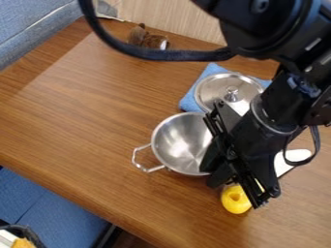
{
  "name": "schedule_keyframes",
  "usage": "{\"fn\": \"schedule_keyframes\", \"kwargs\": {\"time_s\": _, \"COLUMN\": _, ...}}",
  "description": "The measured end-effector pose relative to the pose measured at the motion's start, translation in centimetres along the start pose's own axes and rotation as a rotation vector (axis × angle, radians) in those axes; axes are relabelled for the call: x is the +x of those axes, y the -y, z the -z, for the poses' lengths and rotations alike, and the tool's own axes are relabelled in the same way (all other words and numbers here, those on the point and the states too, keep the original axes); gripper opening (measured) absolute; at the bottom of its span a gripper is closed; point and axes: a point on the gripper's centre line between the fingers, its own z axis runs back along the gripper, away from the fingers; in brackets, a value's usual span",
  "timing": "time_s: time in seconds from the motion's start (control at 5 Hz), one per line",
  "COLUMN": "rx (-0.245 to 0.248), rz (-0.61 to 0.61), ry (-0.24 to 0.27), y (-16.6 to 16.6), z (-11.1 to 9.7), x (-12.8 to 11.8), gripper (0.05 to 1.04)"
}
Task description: Move the pot beside the yellow knife
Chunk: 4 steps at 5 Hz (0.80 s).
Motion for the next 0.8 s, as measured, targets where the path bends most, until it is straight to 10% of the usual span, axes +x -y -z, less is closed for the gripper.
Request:
{"fn": "schedule_keyframes", "kwargs": {"time_s": 0.4, "rx": -0.008, "rz": 0.003, "ry": 0.004, "y": 0.0, "z": -0.3, "x": 0.2, "gripper": 0.848}}
{"fn": "schedule_keyframes", "kwargs": {"time_s": 0.8, "rx": -0.016, "rz": -0.009, "ry": 0.041, "y": -0.6, "z": -1.3, "x": -0.2, "gripper": 1.005}}
